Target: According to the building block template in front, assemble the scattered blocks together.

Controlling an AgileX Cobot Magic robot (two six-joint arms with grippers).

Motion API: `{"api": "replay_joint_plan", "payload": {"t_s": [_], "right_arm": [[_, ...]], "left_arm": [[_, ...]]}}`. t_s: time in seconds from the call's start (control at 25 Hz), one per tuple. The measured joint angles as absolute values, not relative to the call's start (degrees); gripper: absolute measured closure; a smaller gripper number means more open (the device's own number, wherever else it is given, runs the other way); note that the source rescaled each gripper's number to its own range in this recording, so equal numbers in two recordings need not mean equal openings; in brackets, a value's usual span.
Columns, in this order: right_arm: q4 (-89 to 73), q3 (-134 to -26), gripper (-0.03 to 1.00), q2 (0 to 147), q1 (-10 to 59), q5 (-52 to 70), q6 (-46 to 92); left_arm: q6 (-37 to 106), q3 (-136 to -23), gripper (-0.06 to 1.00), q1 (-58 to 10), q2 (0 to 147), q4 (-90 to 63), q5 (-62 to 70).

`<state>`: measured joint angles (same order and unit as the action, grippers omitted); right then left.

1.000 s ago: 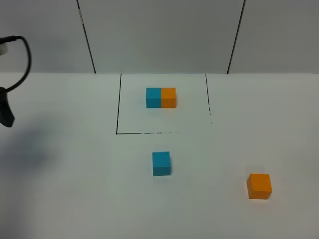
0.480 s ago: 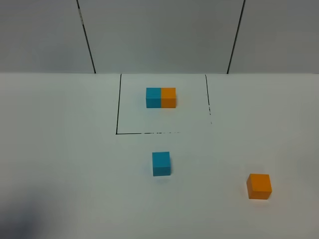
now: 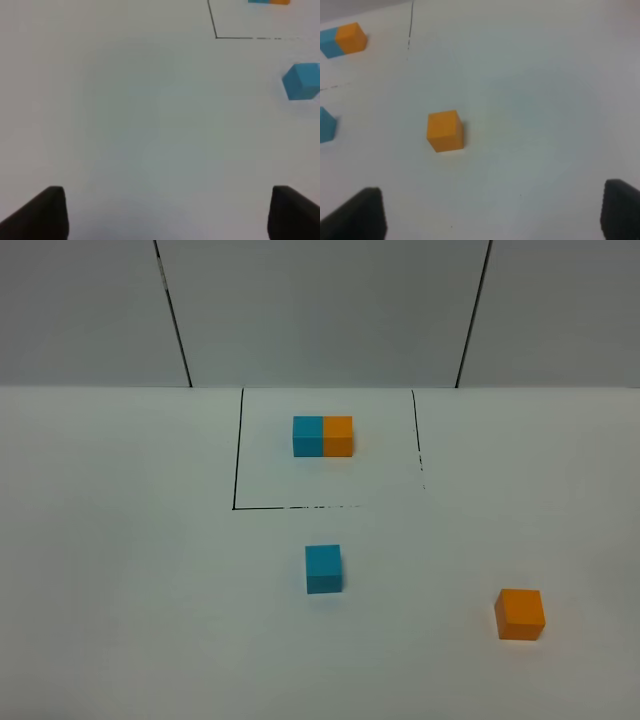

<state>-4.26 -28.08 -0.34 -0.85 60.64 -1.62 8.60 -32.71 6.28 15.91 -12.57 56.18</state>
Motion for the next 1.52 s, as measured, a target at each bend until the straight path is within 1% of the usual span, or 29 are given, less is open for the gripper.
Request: {"api": "replay_joint_plan", "payload": {"t_s": [0.44,0.6,0.76,1.52], "right_arm": [[-4.3,-28.1,0.25,-0.3,-0.9,60.6,-1.6],[-4.3,-28.1,0.25,-0.3,-0.9,60.6,-1.6],[-4.3,-28.1,0.25,-0.3,-0.9,60.6,-1.6],[-4.3,-28.1,0.25,-0.3,-0.9,60.6,-1.6]], "left_arm": [[11.7,-31.7,0.26,6.0,8.2,-14.7,61.7],[11.9,-29.3,0.26,6.0,5.4,-16.1,62.0],[12.2,-29.3,0.26,5.9,1.9,-16.3,61.9],[12.2,-29.2,0.27,5.9,-0.4,-16.3,61.9]]}}
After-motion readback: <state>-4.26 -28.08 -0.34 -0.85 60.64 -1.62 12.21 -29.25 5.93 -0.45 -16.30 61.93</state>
